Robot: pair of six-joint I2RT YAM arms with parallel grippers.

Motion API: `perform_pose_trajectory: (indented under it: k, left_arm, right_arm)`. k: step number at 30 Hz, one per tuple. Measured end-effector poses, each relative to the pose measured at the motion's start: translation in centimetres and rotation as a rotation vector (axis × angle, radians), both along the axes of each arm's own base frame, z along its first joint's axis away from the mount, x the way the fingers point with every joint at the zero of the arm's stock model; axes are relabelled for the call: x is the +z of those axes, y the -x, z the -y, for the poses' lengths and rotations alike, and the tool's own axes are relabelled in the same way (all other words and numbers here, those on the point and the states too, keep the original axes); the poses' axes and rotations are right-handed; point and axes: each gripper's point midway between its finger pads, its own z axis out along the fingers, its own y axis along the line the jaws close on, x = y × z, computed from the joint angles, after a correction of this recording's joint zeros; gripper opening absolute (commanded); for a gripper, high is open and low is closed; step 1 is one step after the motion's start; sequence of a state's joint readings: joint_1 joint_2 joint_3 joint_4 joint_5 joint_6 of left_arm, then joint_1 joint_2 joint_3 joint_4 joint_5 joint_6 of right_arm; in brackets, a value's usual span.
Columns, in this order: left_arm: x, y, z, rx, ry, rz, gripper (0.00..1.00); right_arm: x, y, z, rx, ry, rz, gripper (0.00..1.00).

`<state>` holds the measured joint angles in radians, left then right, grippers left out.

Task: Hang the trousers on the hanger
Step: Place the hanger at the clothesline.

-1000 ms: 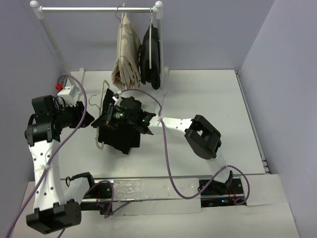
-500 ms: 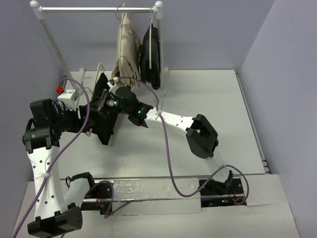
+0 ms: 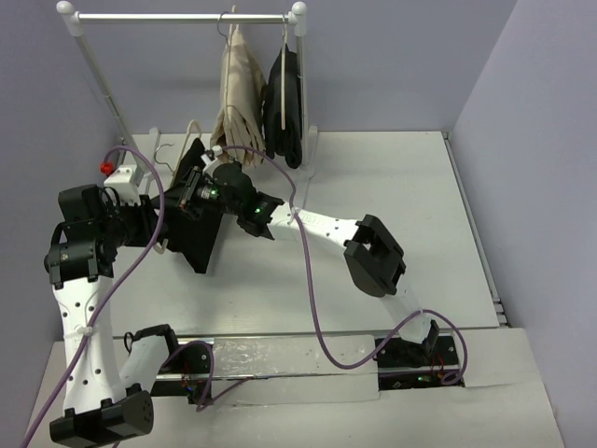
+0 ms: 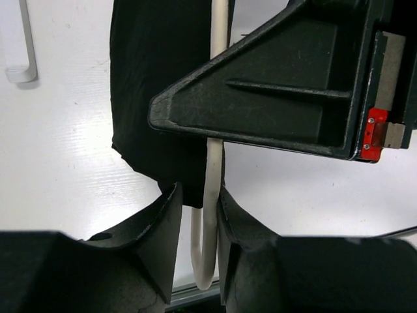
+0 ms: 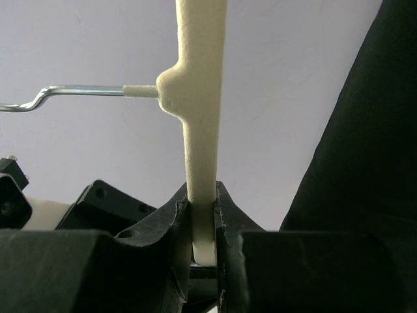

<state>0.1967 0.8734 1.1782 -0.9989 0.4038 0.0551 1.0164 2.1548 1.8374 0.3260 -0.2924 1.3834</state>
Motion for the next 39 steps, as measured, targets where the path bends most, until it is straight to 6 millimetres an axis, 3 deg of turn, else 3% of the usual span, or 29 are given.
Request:
perform_pose_trajectory:
  k: [2,3,4,5,10,17,20,23,32,39]
  left_arm:
    - [-0.2,-0.3,-0.1,0.005,0.000,0.004,0.28]
    - [-0.3,-0.4,-0.1,0.008,0.001,0.007,0.11]
    - [-0.4,-0.5,-0.1,0.011,0.008,0.005,0.02]
    - [-0.4,-0.6,-0.1,0.011,0.006,0.006,0.00]
    - [-0.7,-0.8,-0.5,0.025,-0.011,0.000,0.00]
    - [-0.4,-0.9,-0.8,0.052,-0.028,0.018,0.00]
    - [0.0,-1.7,-2.6,0.149,-0.069,0.041,0.00]
    - [0.3,-2.2,-3.9,0.219,-0.092,0.054,0.00]
    - [0.8,-3.3,-4.8,0.255,-0.111,0.073,0.00]
    - [5.3,-7.5,-4.8,0.214,-0.090,0.124,0.00]
  right_arm:
    - [-0.1,-0.3,-0.3,-0.004,0.001,-0.004,0.00]
    - [-0.2,-0.4,-0.5,-0.004,0.001,-0.007,0.00]
    - [-0.4,-0.5,-0.7,-0.004,0.001,-0.008,0.00]
    - [-0.5,-0.6,-1.0,-0.004,-0.002,-0.012,0.00]
    - [-0.8,-0.8,-1.4,0.002,-0.009,-0.041,0.01]
    - [-0.5,-0.8,-1.4,0.005,-0.023,-0.041,0.34]
    - [0.1,-0.6,-1.3,0.032,-0.048,-0.033,0.41]
    - [-0.2,-0.4,-1.1,0.044,-0.057,-0.028,0.45]
    - [-4.6,-1.2,1.8,0.020,0.056,-0.028,0.46]
    - [-4.5,0.4,5.7,0.010,0.169,0.097,0.46]
